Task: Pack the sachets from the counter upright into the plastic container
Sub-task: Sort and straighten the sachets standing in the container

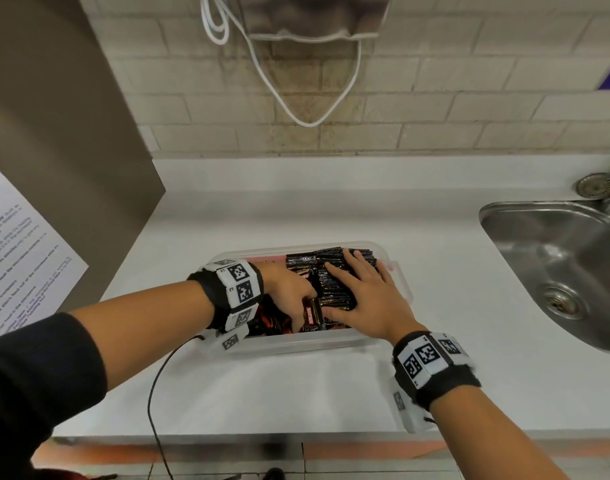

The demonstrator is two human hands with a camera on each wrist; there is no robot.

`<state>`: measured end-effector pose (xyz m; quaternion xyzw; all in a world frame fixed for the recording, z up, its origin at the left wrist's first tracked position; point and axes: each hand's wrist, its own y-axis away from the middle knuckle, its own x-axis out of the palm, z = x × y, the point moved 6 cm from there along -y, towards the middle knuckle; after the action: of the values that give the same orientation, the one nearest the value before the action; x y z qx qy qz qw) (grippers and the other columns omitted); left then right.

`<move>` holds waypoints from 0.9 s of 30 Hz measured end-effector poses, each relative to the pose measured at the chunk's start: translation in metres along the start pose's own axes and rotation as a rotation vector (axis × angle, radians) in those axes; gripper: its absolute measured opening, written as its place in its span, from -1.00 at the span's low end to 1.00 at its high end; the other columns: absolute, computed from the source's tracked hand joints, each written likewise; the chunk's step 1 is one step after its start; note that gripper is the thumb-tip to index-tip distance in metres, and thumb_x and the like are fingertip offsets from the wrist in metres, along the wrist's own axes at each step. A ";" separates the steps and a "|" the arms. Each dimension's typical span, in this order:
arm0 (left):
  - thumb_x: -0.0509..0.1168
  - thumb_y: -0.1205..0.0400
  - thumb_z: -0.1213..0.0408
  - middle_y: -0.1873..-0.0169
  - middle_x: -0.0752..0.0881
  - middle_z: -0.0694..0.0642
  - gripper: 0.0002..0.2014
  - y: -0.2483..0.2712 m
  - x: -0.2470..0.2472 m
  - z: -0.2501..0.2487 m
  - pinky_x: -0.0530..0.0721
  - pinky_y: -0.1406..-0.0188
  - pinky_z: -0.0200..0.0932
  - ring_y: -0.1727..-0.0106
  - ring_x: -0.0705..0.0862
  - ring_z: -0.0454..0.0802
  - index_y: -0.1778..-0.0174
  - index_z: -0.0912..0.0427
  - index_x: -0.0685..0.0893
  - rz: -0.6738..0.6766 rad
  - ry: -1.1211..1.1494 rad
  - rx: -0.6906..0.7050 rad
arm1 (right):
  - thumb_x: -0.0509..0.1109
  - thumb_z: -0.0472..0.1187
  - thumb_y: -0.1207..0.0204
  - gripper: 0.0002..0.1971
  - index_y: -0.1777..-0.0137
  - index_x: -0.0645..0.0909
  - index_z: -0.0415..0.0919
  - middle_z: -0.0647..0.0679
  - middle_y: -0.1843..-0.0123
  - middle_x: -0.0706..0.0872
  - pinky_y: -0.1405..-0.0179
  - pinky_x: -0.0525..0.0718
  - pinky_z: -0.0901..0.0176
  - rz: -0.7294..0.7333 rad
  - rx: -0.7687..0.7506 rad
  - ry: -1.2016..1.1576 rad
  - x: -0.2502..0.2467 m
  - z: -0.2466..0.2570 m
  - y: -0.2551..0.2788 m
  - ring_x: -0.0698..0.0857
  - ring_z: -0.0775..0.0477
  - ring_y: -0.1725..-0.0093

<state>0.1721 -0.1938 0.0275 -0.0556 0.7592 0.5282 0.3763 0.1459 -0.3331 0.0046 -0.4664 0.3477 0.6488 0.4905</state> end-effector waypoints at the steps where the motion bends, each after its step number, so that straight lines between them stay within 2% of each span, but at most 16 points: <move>1: 0.50 -0.56 0.11 -0.40 0.60 0.10 -0.31 -0.002 0.004 0.001 0.60 -0.28 -0.11 -0.37 0.57 0.07 -0.59 0.15 0.42 0.032 -0.017 -0.014 | 0.27 0.47 -0.51 -0.15 -0.75 0.08 0.28 0.04 -0.82 -0.13 -0.74 -0.30 -0.17 -0.002 -0.001 0.003 0.000 0.000 0.000 -0.22 0.02 -0.78; 3: 0.51 -0.56 0.07 -0.45 0.59 0.14 -0.31 -0.006 0.010 0.001 0.57 -0.42 0.00 -0.41 0.56 0.10 -0.57 0.17 0.45 0.044 -0.032 -0.021 | 0.28 0.45 -0.51 -0.16 -0.75 0.07 0.28 0.04 -0.82 -0.13 -0.74 -0.31 -0.15 -0.004 -0.005 0.011 0.000 0.000 0.000 -0.22 0.02 -0.78; 7: 0.56 -0.53 0.09 -0.44 0.59 0.12 -0.28 -0.005 0.011 0.000 0.55 -0.36 -0.09 -0.44 0.55 0.09 -0.57 0.17 0.45 0.004 0.007 0.008 | 0.31 0.42 -0.52 -0.16 -0.75 0.10 0.27 0.04 -0.82 -0.10 -0.74 -0.31 -0.12 -0.016 -0.006 0.000 0.000 0.000 0.001 -0.21 0.02 -0.78; 9: 0.58 -0.51 0.12 -0.34 0.64 0.10 -0.36 -0.003 0.008 0.003 0.56 -0.20 -0.12 -0.36 0.60 0.08 -0.48 0.14 0.53 -0.004 -0.008 0.008 | 0.29 0.45 -0.50 -0.15 -0.75 0.11 0.27 0.03 -0.82 -0.10 -0.74 -0.29 -0.15 -0.017 -0.001 -0.003 -0.001 0.001 0.001 -0.20 0.01 -0.78; 12: 0.60 -0.48 0.15 -0.23 0.70 0.08 -0.47 0.003 0.002 0.009 0.56 -0.02 -0.14 -0.12 0.62 0.01 -0.34 0.12 0.62 -0.053 -0.049 0.010 | 0.27 0.49 -0.48 -0.13 -0.75 0.10 0.27 0.03 -0.82 -0.11 -0.74 -0.30 -0.16 -0.009 0.003 -0.006 -0.003 0.002 0.003 -0.21 0.00 -0.78; 14: 0.61 -0.47 0.23 -0.10 0.76 0.07 -0.63 0.008 -0.002 0.014 0.63 0.04 -0.12 -0.06 0.67 0.06 -0.14 0.09 0.69 -0.100 -0.041 0.044 | 0.28 0.49 -0.48 -0.13 -0.75 0.09 0.27 0.03 -0.82 -0.11 -0.74 -0.31 -0.13 -0.012 0.000 -0.001 -0.004 0.003 0.003 -0.20 0.00 -0.78; 18: 0.58 -0.48 0.37 0.17 0.68 0.02 -0.77 0.020 -0.006 0.025 0.51 0.31 -0.26 0.18 0.59 -0.08 0.04 0.24 0.69 -0.170 0.032 0.118 | 0.32 0.49 -0.44 -0.09 -0.74 0.11 0.27 0.04 -0.82 -0.11 -0.73 -0.35 -0.08 -0.016 0.005 -0.011 -0.005 0.005 0.004 -0.20 0.03 -0.78; 21: 0.57 -0.50 0.39 0.12 0.73 0.12 -0.78 0.026 -0.007 0.031 0.63 0.12 -0.12 0.15 0.63 -0.05 0.05 0.30 0.67 -0.196 0.115 0.146 | 0.34 0.53 -0.37 -0.04 -0.75 0.11 0.26 0.05 -0.82 -0.10 -0.74 -0.32 -0.12 -0.014 0.000 -0.025 -0.006 0.006 0.005 -0.20 0.03 -0.78; 24: 0.56 -0.50 0.40 0.01 0.79 0.24 -0.79 0.033 -0.007 0.032 0.69 -0.10 0.07 -0.01 0.73 0.14 0.12 0.29 0.64 -0.226 0.190 0.193 | 0.39 0.53 -0.33 0.00 -0.74 0.19 0.19 0.05 -0.82 -0.03 -0.74 -0.30 -0.17 -0.075 -0.057 -0.067 -0.013 0.011 0.008 -0.17 0.02 -0.79; 27: 0.55 -0.52 0.40 -0.03 0.79 0.29 -0.79 0.037 -0.008 0.033 0.69 -0.21 0.19 -0.12 0.73 0.24 0.17 0.26 0.60 -0.252 0.241 0.232 | 0.45 0.47 -0.34 -0.12 -0.63 0.46 0.08 0.00 -0.74 0.29 -0.76 -0.20 -0.21 -0.218 -0.179 -0.076 -0.029 0.025 0.016 0.04 -0.04 -0.78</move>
<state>0.1764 -0.1522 0.0557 -0.1691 0.8414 0.3754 0.3500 0.1266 -0.3236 0.0400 -0.5186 0.2169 0.6371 0.5274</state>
